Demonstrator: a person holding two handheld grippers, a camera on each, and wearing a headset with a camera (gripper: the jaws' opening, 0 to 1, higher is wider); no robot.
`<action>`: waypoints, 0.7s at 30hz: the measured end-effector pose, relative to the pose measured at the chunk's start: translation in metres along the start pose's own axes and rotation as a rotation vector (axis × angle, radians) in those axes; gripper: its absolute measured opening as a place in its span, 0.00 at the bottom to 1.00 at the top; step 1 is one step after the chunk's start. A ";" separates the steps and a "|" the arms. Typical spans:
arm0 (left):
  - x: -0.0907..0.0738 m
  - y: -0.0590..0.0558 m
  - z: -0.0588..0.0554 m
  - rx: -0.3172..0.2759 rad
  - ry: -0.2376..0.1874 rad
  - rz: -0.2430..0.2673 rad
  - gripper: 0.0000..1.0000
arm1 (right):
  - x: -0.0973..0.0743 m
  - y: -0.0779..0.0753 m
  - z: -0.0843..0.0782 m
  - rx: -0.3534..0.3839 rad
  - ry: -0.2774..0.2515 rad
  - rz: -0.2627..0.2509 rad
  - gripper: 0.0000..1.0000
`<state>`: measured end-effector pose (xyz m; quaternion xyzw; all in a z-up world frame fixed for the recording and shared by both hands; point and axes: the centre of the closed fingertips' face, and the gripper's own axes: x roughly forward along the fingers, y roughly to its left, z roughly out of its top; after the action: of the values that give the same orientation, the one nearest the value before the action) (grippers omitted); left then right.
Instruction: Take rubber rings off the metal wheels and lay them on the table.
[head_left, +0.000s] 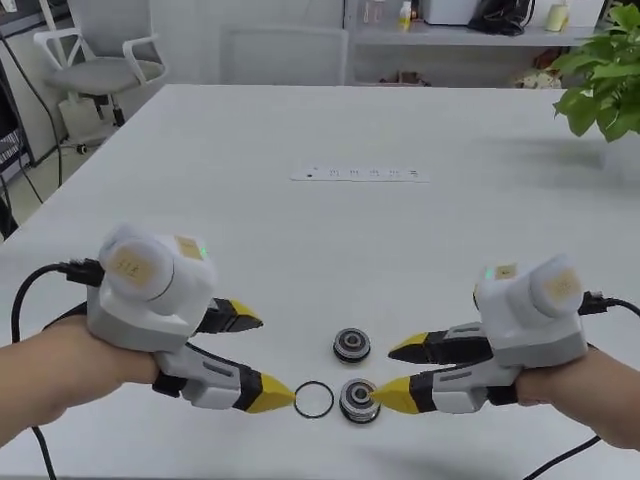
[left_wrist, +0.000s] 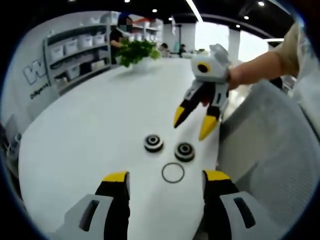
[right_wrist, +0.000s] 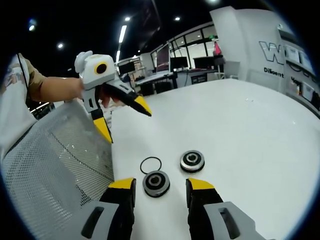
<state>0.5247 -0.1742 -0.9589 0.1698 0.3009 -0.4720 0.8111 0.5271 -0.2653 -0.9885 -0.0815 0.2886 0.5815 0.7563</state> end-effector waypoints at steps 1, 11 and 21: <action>0.001 -0.001 0.000 0.001 0.002 -0.003 0.59 | 0.000 0.000 -0.001 -0.001 0.003 0.001 0.39; 0.017 -0.010 -0.003 0.014 0.027 -0.032 0.58 | 0.005 0.002 -0.012 -0.010 0.026 0.005 0.40; 0.035 -0.021 -0.005 0.042 0.054 -0.069 0.56 | 0.009 0.003 -0.022 -0.023 0.041 0.005 0.39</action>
<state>0.5180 -0.2054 -0.9853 0.1892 0.3184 -0.5013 0.7820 0.5183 -0.2672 -1.0106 -0.1016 0.2975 0.5848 0.7478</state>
